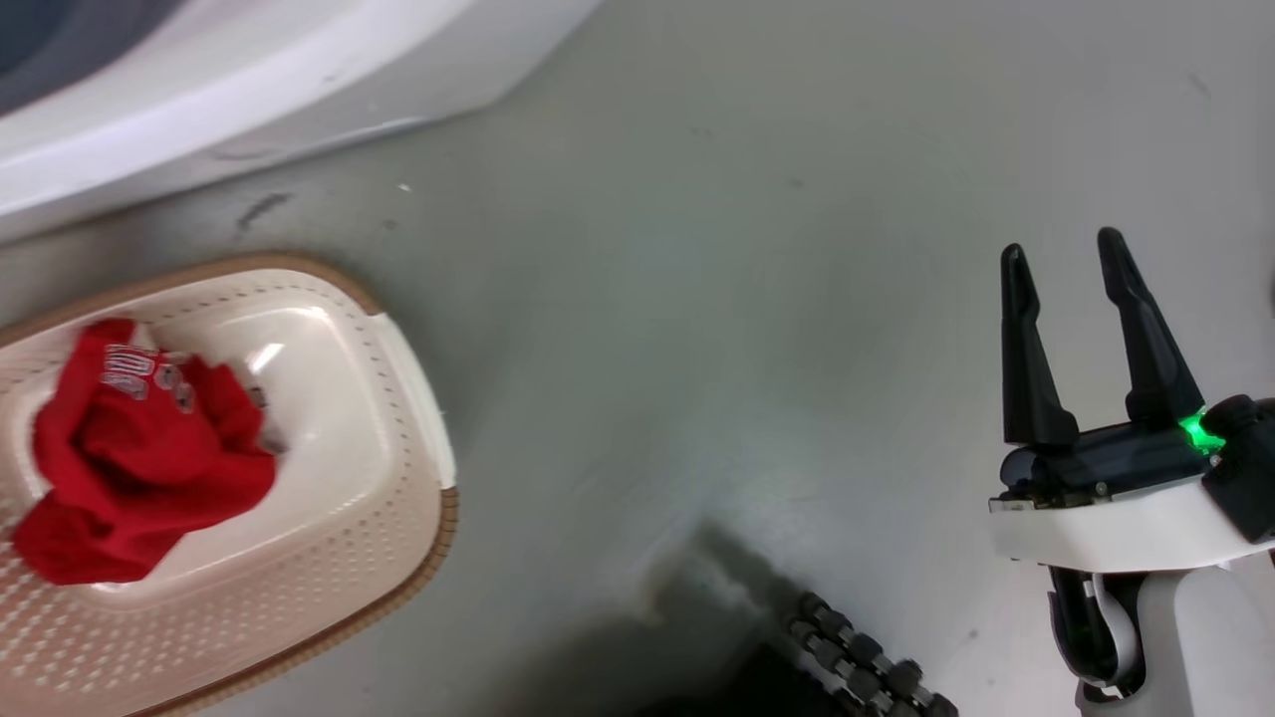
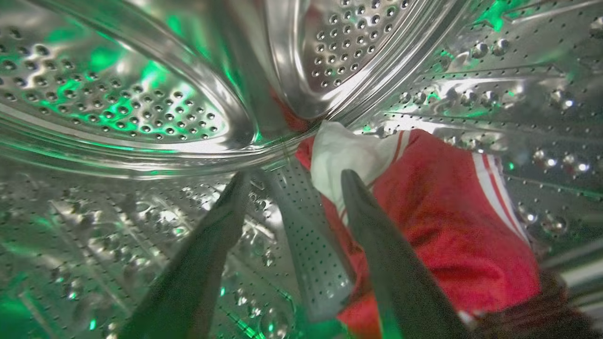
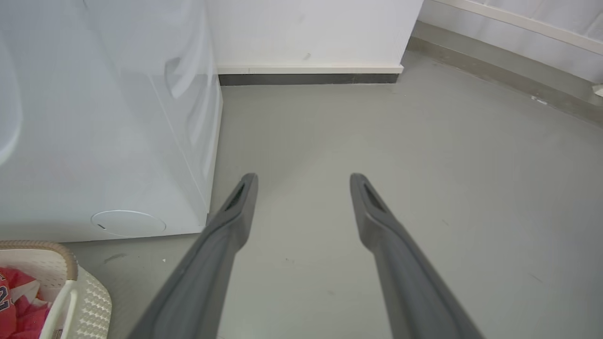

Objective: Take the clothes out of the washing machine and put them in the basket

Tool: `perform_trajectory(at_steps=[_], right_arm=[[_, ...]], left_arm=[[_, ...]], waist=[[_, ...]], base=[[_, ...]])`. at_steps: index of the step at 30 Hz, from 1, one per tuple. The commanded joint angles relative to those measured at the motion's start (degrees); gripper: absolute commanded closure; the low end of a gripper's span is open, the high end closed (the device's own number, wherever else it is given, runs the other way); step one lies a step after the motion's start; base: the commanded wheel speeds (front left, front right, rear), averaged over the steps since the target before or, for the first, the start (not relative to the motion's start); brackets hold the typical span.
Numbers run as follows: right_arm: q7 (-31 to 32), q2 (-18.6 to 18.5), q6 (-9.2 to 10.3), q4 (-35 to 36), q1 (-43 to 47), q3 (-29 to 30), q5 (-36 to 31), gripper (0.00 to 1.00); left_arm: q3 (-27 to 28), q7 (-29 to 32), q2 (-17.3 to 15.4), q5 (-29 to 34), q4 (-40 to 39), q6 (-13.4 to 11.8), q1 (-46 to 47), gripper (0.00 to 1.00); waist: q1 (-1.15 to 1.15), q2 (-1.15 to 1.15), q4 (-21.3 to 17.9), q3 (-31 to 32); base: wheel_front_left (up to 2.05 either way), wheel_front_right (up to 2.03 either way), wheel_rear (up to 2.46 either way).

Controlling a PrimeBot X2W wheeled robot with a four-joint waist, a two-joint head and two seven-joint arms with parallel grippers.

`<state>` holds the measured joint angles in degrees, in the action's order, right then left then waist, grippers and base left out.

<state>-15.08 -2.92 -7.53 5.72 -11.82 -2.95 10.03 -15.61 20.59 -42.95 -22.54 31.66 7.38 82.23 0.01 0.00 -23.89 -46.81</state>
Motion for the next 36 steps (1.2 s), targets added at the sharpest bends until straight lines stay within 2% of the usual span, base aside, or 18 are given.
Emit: perform_trajectory(at_steps=[1,5,9,17,24,28,29,30,36], right_arm=[[-0.1,0.1,0.08,0.6,-0.3,-0.1,0.3,0.0],[-0.1,0.1,0.08,1.5,1.5,-0.1,1.8,0.0],[-0.1,0.1,0.08,1.9,2.6,-0.1,2.9,0.0],[-0.1,0.1,0.08,2.3,4.7,-1.3,4.0,0.0],[-0.1,0.1,0.08,3.0,5.0,-2.1,4.8,0.0],[-0.1,0.1,0.08,3.4,4.9,-2.1,4.9,0.0],[-0.1,0.1,0.08,3.4,4.9,-2.0,4.9,0.0],[-0.1,0.1,0.08,3.4,4.7,-2.0,4.8,0.0],[-0.1,0.1,0.08,3.2,3.2,-1.9,4.5,0.0]], left_arm=[[-0.4,0.3,0.7,-0.4,1.2,0.0,2.6,0.0],[-0.4,0.8,3.6,-0.8,7.6,-0.7,11.0,0.0],[-3.2,2.7,6.3,0.6,13.7,-0.5,16.9,0.0],[-6.3,7.7,10.3,0.2,24.4,-0.1,23.6,0.0],[-11.7,11.4,10.8,-1.8,27.7,0.1,25.2,0.0],[-16.3,13.8,10.1,-6.3,27.2,0.1,24.9,0.0],[-17.1,14.5,10.2,-7.4,26.9,0.1,24.5,0.72],[-18.1,15.4,10.3,-8.6,26.4,0.1,24.1,1.0],[-22.0,14.1,7.9,-12.6,24.3,0.1,24.6,1.0]], waist=[[-0.01,0.0,-3.1,-3.4],[-0.01,0.0,-3.5,-4.5],[-0.01,0.0,-3.7,-5.5],[-0.01,0.0,-4.1,-6.5],[-0.01,0.0,-3.9,-7.3],[-0.01,0.0,-3.6,-7.9],[-0.01,0.0,-3.5,-8.0],[-0.01,0.0,-3.5,-8.0],[-0.01,0.0,-3.2,-8.2]], base=[[0.0,0.0,0.0],[0.0,0.0,0.0],[0.0,0.0,0.0],[0.0,0.0,0.0],[0.04,0.04,0.04],[0.02,0.02,0.02],[0.0,0.0,0.0],[0.0,0.0,0.0],[0.0,0.0,0.0]])
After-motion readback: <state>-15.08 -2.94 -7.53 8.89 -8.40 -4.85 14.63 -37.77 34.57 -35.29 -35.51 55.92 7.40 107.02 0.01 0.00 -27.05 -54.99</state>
